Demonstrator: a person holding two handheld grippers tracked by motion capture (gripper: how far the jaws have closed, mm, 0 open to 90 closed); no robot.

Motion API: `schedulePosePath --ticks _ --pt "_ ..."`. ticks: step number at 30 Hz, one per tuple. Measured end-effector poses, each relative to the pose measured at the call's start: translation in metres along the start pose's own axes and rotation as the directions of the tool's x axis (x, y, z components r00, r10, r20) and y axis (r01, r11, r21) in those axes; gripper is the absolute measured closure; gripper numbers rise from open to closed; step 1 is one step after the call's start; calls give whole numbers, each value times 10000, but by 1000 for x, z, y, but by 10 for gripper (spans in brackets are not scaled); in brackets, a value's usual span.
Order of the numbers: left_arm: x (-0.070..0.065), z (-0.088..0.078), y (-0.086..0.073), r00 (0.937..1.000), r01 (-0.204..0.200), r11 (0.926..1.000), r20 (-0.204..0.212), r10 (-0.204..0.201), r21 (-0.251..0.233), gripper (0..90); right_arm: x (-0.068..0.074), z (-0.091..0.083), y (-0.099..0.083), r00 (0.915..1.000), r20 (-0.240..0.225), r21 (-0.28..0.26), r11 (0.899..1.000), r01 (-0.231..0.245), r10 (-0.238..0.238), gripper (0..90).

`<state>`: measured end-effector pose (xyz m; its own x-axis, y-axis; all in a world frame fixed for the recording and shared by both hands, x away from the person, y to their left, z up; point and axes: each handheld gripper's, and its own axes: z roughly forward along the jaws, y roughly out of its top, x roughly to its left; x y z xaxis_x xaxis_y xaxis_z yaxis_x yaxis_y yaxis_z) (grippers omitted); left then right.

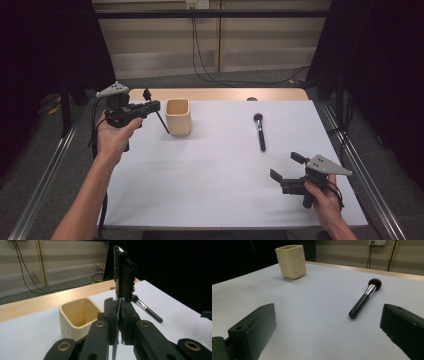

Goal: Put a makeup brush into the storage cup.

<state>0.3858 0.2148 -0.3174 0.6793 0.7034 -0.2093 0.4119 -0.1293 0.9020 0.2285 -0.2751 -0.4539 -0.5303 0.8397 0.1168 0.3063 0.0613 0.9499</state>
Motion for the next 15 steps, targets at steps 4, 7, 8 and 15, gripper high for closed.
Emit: schedulePosePath --ticks 4,7,8,15 --pt "2 6 5 9999 -25 10000 -101 25 -13 853 0 -1 1 10000 -9 -41 10000 32 -32 0" --pt "3 9 8 9998 -41 10000 -189 40 -58 852 0 -1 1 10000 -63 -59 10000 20 -20 0" --pt "3 10 10 9998 -38 10000 -208 36 -74 853 0 -1 1 10000 -81 -57 10000 9 -10 0" --pt "4 16 24 9990 -116 9994 -438 103 -313 853 0 0 1 9998 -172 -52 10000 83 -84 0"
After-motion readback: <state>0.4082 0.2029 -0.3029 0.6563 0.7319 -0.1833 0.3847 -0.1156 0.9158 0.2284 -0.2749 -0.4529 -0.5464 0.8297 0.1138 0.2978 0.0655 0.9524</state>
